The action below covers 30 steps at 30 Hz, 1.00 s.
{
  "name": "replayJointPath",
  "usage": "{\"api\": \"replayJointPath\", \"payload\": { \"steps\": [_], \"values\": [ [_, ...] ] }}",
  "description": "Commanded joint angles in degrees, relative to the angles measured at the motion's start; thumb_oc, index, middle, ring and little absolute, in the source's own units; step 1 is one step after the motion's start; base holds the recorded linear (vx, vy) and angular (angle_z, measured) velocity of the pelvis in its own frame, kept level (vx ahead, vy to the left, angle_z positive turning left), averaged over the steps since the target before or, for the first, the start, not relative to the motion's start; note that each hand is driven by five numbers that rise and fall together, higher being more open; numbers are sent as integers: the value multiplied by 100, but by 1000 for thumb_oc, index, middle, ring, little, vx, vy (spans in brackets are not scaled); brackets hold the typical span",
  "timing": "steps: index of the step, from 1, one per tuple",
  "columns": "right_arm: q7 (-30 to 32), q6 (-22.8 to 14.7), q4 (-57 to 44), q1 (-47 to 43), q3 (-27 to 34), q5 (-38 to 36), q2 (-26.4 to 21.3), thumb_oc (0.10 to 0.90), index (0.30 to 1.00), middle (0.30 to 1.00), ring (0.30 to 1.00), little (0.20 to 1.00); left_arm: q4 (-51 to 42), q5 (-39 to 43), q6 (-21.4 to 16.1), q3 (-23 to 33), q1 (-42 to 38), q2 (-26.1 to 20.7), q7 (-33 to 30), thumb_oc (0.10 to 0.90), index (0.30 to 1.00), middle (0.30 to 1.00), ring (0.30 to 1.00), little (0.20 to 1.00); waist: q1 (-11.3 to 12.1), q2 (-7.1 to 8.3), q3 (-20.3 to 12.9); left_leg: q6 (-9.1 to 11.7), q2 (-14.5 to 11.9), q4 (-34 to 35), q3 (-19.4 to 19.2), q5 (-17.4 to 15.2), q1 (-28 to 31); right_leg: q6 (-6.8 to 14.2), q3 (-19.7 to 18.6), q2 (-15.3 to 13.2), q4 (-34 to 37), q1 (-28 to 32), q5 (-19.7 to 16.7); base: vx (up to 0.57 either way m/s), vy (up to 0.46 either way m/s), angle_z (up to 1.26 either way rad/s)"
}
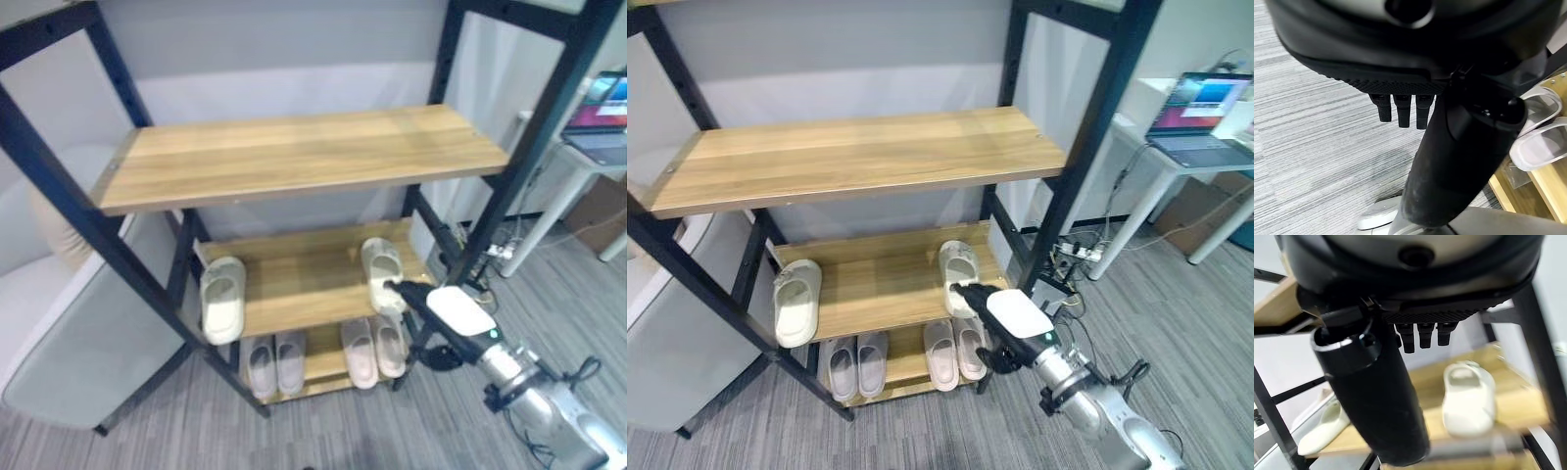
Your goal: Arrange the slippers neatly on the shoe rack.
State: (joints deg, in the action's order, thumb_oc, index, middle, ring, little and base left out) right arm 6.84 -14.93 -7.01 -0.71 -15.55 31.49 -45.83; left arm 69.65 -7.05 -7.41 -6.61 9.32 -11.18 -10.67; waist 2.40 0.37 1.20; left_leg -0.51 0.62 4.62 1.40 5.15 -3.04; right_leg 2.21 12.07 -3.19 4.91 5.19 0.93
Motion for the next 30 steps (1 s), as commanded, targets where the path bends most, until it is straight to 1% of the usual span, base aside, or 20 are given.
{"api": "replayJointPath", "payload": {
  "steps": [1, 3, 7, 9, 14, 16, 19, 22, 27, 30],
  "values": [
    [563, 87, -359, -789, 169, -89, 126, 800, 900, 900, 900, 900, 296, 34, -35, -113, -456, 115, 66, 800, 900, 900, 900, 900, 258, 106, -310, 162, -140, 38, 374, -417, 132, 474, -483, -367, -187, -262, 30, 70, 15, 9],
    [622, 182, -141, -1066, 108, -182, 314, 800, 900, 900, 900, 900, 329, -7, 5, -147, -392, 134, 82, 800, 900, 900, 900, 900, 338, 130, -306, 156, -123, 38, 391, -428, 184, 466, -470, -362, -103, -160, 5, 83, 12, 8],
    [763, 332, 112, -1415, 172, -156, 422, 800, 900, 900, 900, 900, 352, 6, 15, -94, -327, 101, 81, 800, 900, 900, 900, 900, 455, 160, -287, 167, -91, 38, 393, -466, 226, 467, -444, -355, 9, -83, 5, 62, 15, 5],
    [799, 437, 236, -1506, 240, -120, 397, 800, 900, 900, 900, 900, 332, 59, 13, -60, -280, 100, 84, 800, 900, 900, 900, 900, 513, 175, -281, 170, -92, 38, 388, -471, 221, 477, -430, -355, 9, -85, 8, 53, 8, 10],
    [794, 529, 391, -1727, 323, -313, 305, 800, 900, 900, 900, 900, 241, 103, 11, -94, -217, 33, 118, 800, 900, 900, 900, 900, 577, 200, -244, 177, -74, 38, 393, -448, 149, 491, -427, -353, 9, -140, 11, 19, 1, 0],
    [878, 683, 968, -2164, 196, -414, 231, 800, 900, 900, 900, 900, 251, 149, 26, -147, -239, -35, 112, 800, 900, 900, 900, 900, 645, 205, -206, 178, -52, 38, 396, -427, 60, 490, -429, -356, 9, -230, -17, 0, 0, 0],
    [1009, 751, 1460, -2536, 65, -483, 152, 800, 900, 900, 900, 900, 176, 230, 11, -237, -318, -64, 80, 800, 900, 900, 900, 900, 695, 207, -135, 185, -48, 38, 385, -409, -29, 501, -436, -346, 9, -317, -42, 0, 0, 0],
    [1039, 786, 1673, -2685, 11, -581, 121, 800, 900, 900, 900, 900, 128, 286, 4, -288, -362, -83, 78, 800, 900, 900, 900, 900, 718, 207, -88, 182, -50, 38, 393, -382, -105, 499, -442, -340, 9, -395, -64, 0, 0, 0],
    [1217, 899, 2125, -3114, 11, -810, 1, 800, 900, 900, 900, 900, -105, 411, -76, -578, -470, -105, 46, 800, 900, 900, 900, 900, 761, 177, 42, 183, -34, 38, 433, -287, -442, 490, -446, -339, 9, -694, -121, -15, -6, 1],
    [1291, 952, 2315, -3395, -44, -887, -47, 800, 900, 900, 900, 900, -118, 465, -94, -655, -540, -82, 21, 800, 900, 900, 900, 900, 762, 159, 86, 195, -31, 38, 449, -221, -657, 485, -461, -331, 9, -896, -171, -11, -5, 0]
  ]
}}
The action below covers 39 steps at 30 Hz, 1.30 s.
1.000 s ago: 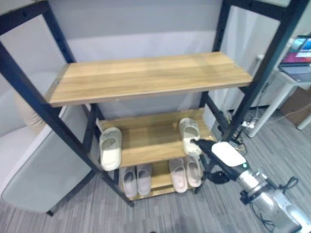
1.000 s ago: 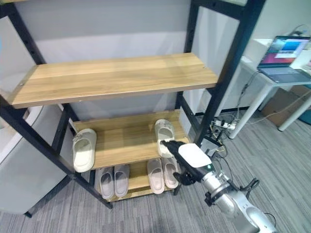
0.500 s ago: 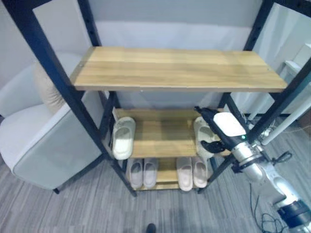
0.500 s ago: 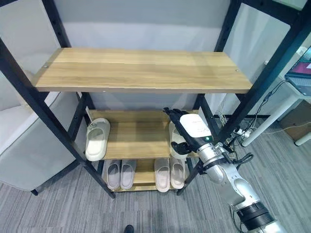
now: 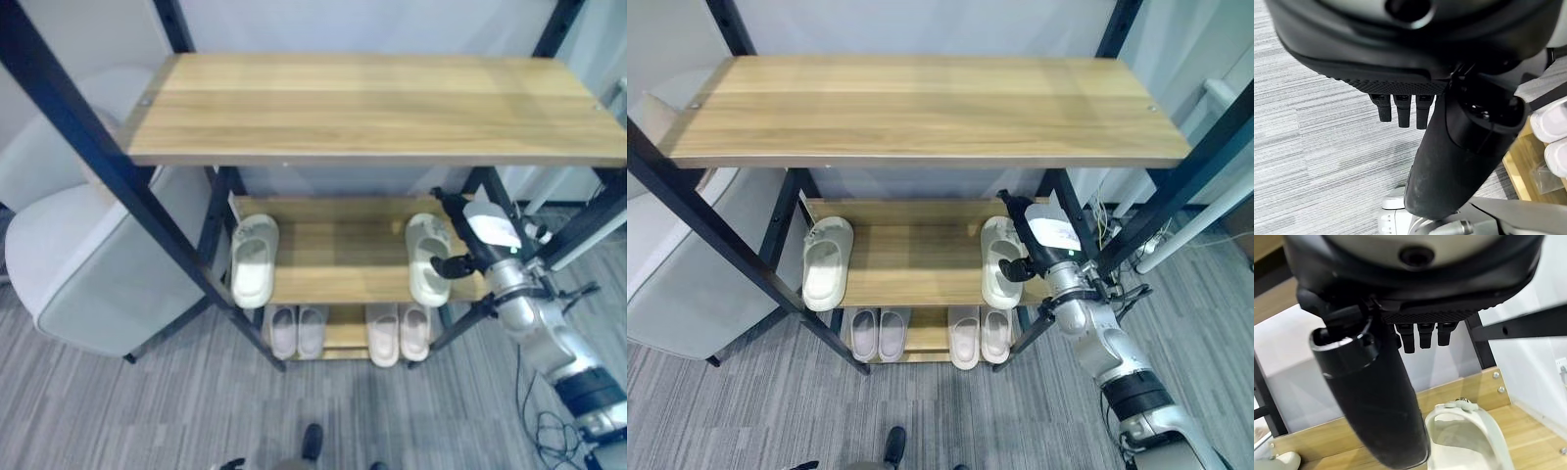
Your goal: Arrange the slippers neatly on the shoe rack.
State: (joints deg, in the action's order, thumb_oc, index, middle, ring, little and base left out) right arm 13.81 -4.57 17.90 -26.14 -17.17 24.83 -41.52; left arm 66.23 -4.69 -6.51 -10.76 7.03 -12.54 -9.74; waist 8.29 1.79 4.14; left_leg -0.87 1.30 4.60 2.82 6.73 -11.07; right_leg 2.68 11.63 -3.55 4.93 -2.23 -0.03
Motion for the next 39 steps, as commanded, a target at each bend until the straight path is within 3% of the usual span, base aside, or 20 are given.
{"api": "replayJointPath", "payload": {
  "steps": [1, 10, 17, 28, 29, 30, 39],
  "values": [
    [612, -68, -128, -914, 114, -245, -500, 800, 900, 900, 900, 900, 214, 232, -183, -256, -316, 50, -76, 800, 900, 900, 900, 900, 175, 21, -203, 231, -94, 40, 306, -372, 118, 432, -422, -290, 7, -180, -78, 0, 0, 0],
    [547, 7, 468, -1983, -492, -350, -776, 800, 900, 900, 900, 900, 248, 413, -227, -317, -548, -37, -198, 800, 900, 900, 900, 900, 163, 90, -77, 245, -112, 40, 301, -301, -108, 415, -497, -269, 7, -429, -136, 1, -4, -1],
    [519, -45, 705, -2271, -737, -444, -666, 800, 900, 900, 900, 900, 294, 486, -246, -301, -717, -45, -280, 800, 900, 900, 900, 900, 180, 133, -10, 256, -119, 40, 335, -274, -200, 422, -489, -266, 7, -503, -143, 0, 0, 0],
    [528, -81, 557, -1325, -63, -948, -79, 800, 900, 900, 900, 900, 481, 431, -176, -213, -829, -43, -343, 800, 900, 900, 900, 900, 222, 247, 69, 236, -98, 40, 423, -315, -224, 430, -411, -287, 7, -498, -131, -3, -1, 2],
    [509, -80, 549, -1252, -37, -961, -57, 770, 855, 855, 855, 855, 478, 420, -176, -202, -821, -51, -342, 800, 900, 900, 900, 900, 226, 255, 65, 235, -97, 40, 428, -319, -217, 432, -404, -290, 7, -490, -128, 0, 0, 0],
    [512, -124, 573, -1120, -24, -1018, 66, 400, 300, 300, 300, 300, 473, 404, -172, -192, -843, -72, -341, 800, 900, 900, 900, 900, 251, 286, 77, 231, -91, 40, 447, -322, -213, 445, -373, -304, 7, -486, -131, 0, 0, 0],
    [462, -109, 506, -849, -34, -890, 282, 400, 300, 300, 300, 300, 538, 349, -135, -122, -843, -116, -331, 800, 900, 900, 900, 900, 294, 388, 85, 214, -77, 40, 480, -350, -201, 456, -328, -312, 7, -460, -119, -7, 1, 5]
  ]
}}
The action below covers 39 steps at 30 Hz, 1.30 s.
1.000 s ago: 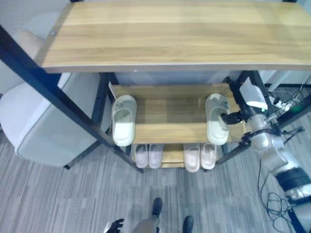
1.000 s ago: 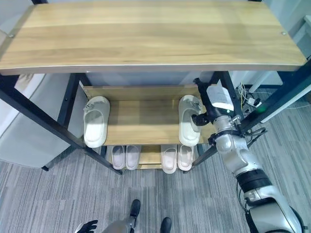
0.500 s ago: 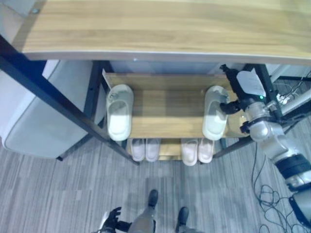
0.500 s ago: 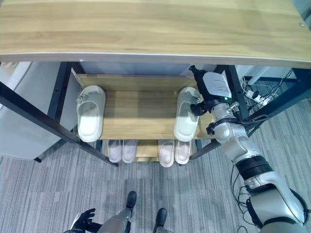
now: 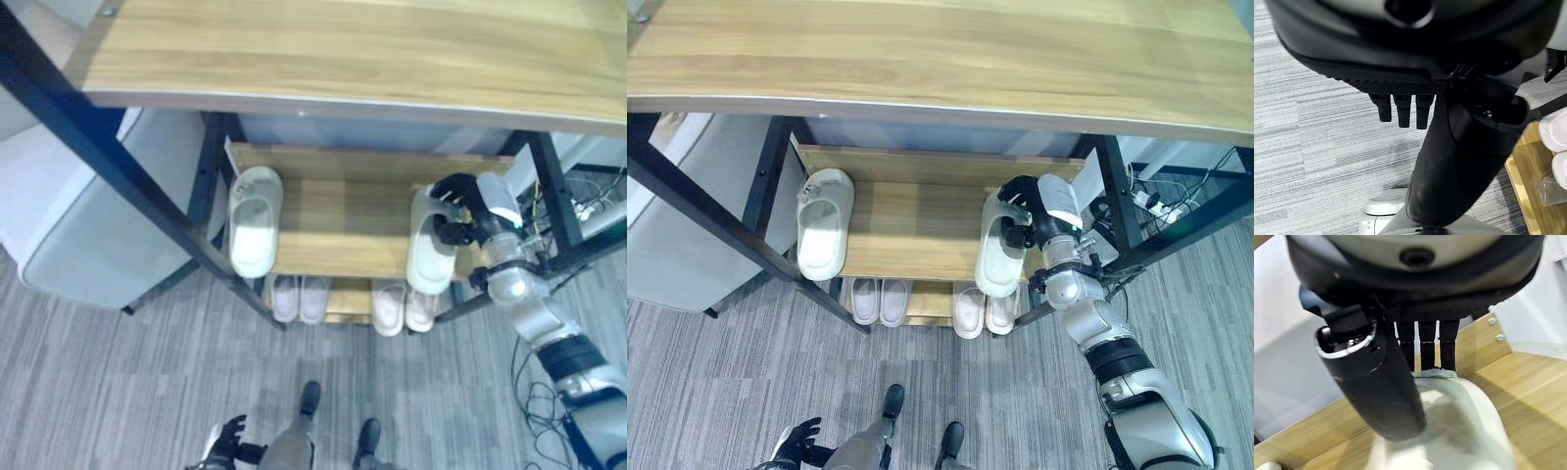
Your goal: Arrange the slippers neatly on the shoe rack.
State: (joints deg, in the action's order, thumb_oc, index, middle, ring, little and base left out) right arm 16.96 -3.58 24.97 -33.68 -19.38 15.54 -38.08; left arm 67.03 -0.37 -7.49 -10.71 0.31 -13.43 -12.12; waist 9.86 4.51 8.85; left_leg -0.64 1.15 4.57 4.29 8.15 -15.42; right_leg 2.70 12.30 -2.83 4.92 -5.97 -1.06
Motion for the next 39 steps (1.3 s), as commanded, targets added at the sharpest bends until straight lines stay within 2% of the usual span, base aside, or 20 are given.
{"api": "replayJointPath", "payload": {
  "steps": [1, 8, 14, 22, 28, 39],
  "values": [
    [164, -208, -223, -58, 210, 63, -52, 400, 300, 300, 300, 300, 471, -93, -34, -111, -167, -36, -91, 800, 900, 900, 900, 900, 142, 125, -387, 190, -62, 43, 335, -496, 234, 456, -387, -386, 8, -87, -16, -6, 8, 5],
    [326, -473, -1324, 243, 474, 333, 43, 400, 300, 300, 300, 300, 516, -229, -33, -20, -192, -65, -118, 800, 900, 900, 900, 900, 188, 180, -399, 175, -48, 43, 378, -519, 249, 472, -344, -395, 8, -60, -22, 0, 2, 1],
    [261, -755, -2180, -94, 189, 465, 189, 400, 300, 300, 300, 300, 511, -329, -68, -36, -195, -108, -170, 800, 900, 900, 900, 900, 346, 290, -343, 178, -34, 43, 447, -506, 248, 488, -272, -398, 8, -25, -22, -2, 7, 9],
    [399, -654, -1498, -881, -435, 914, -132, 400, 300, 300, 300, 300, 562, -370, -133, -82, -209, -222, -216, 800, 900, 900, 900, 900, 655, 481, -238, 200, 8, 43, 628, -469, 126, 521, -83, -411, 8, -31, -30, 2, 8, 16],
    [600, -660, -665, -1215, -609, 744, -264, 400, 300, 300, 300, 300, 671, -407, -168, -157, -226, -289, -209, 800, 900, 900, 900, 900, 841, 545, -168, 213, 96, 43, 831, -428, -10, 553, 126, -447, 8, -54, -26, 13, 24, 26],
    [895, -479, -110, -1481, -660, 949, -304, 400, 300, 300, 300, 300, 690, -349, -193, -252, -352, -258, -260, 800, 900, 900, 900, 900, 973, 581, -184, 197, 216, 43, 1032, -440, -40, 597, 352, -518, 8, 32, -27, 24, 20, 14]
  ]
}}
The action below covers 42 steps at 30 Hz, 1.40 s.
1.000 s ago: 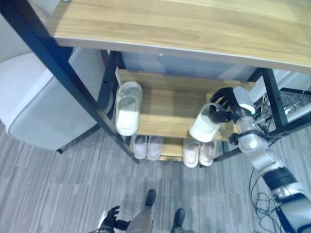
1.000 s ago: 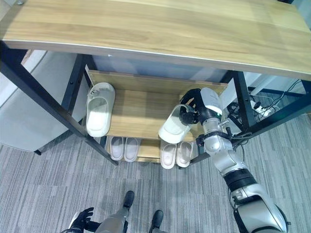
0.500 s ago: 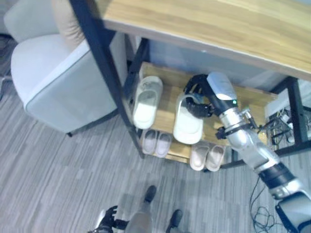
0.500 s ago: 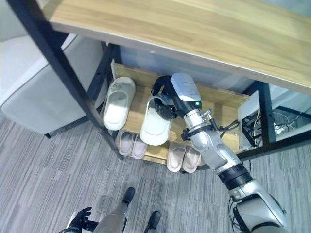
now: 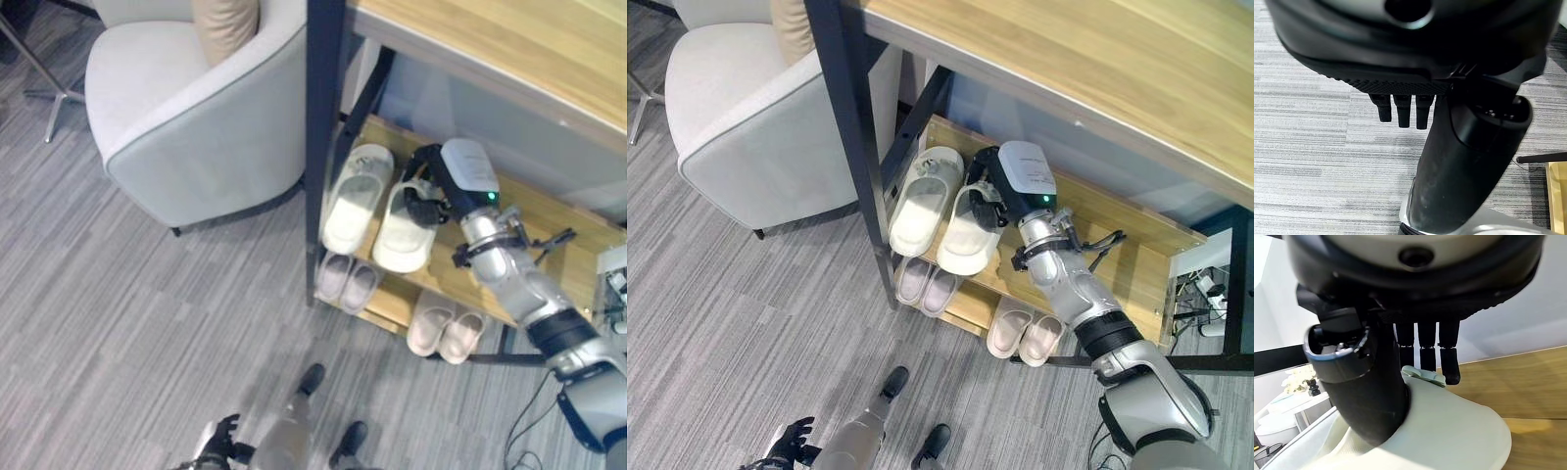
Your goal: Arrange the slippers neatly on the shoe rack.
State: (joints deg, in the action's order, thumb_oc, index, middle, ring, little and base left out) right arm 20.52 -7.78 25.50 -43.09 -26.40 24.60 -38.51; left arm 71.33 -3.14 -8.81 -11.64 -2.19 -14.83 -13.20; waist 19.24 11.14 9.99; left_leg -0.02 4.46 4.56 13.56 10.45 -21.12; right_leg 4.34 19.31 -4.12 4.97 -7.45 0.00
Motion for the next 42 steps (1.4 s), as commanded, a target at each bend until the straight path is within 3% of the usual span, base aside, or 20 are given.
{"api": "replayJointPath", "payload": {
  "steps": [1, 4, 5, 6, 18, 27, 35, 42],
  "values": [
    [552, -47, -140, -555, 21, 60, -248, 400, 300, 300, 300, 300, 249, -56, -58, -168, -108, -105, -151, 800, 900, 900, 900, 900, 30, -81, -308, 130, -114, 44, 114, -676, 536, 432, -343, -393, 3, 180, -131, 7, 10, 9],
    [583, -66, -8, -549, 74, -37, -141, 400, 300, 300, 300, 300, 254, -49, -49, -189, -106, -91, -167, 800, 900, 900, 900, 900, 41, -86, -327, 120, -102, 44, 118, -684, 560, 433, -328, -400, 3, 197, -133, 4, 7, 8],
    [572, -71, 14, -563, 50, -39, -136, 695, 742, 742, 742, 742, 265, -22, -39, -166, -95, -94, -146, 800, 900, 900, 900, 900, 42, -88, -342, 118, -101, 44, 123, -688, 570, 433, -321, -405, 3, 202, -133, -3, 10, 6],
    [571, -71, 26, -566, 57, -59, -129, 800, 900, 900, 900, 900, 277, -17, -34, -152, -91, -92, -143, 800, 900, 900, 900, 900, 34, -89, -351, 118, -101, 44, 123, -693, 574, 431, -319, -407, 3, 203, -136, -4, 9, 4],
    [293, -107, 65, -296, 56, -342, -69, 800, 900, 900, 900, 900, 435, 50, 25, -2, 48, -83, 11, 800, 900, 900, 900, 900, -100, -45, -464, 103, -147, 44, 36, -760, 696, 417, -388, -404, 3, 235, -136, 0, 0, 0],
    [-79, -310, -208, 103, 232, -1047, 28, 800, 900, 900, 900, 900, 603, 46, 119, 145, 127, -80, 168, 800, 900, 900, 900, 900, -232, -2, -495, 94, -190, 44, -35, -780, 739, 401, -463, -379, 3, 205, -153, -8, 0, -6],
    [-209, -756, -1101, 1213, 1126, -1993, 374, 800, 900, 900, 900, 900, 757, -117, 229, 324, 207, -57, 313, 800, 900, 900, 900, 900, -322, -12, -552, 86, -221, 44, -57, -829, 807, 388, -436, -367, 3, 232, -133, 6, 0, 1],
    [77, -1128, -1475, 1743, 1971, -2594, 1037, 800, 900, 900, 900, 900, 830, -308, 282, 389, 256, -21, 339, 800, 900, 900, 900, 900, -334, -97, -604, 71, -238, 44, -72, -877, 881, 373, -429, -367, 3, 277, -109, 8, 2, -3]
  ]
}}
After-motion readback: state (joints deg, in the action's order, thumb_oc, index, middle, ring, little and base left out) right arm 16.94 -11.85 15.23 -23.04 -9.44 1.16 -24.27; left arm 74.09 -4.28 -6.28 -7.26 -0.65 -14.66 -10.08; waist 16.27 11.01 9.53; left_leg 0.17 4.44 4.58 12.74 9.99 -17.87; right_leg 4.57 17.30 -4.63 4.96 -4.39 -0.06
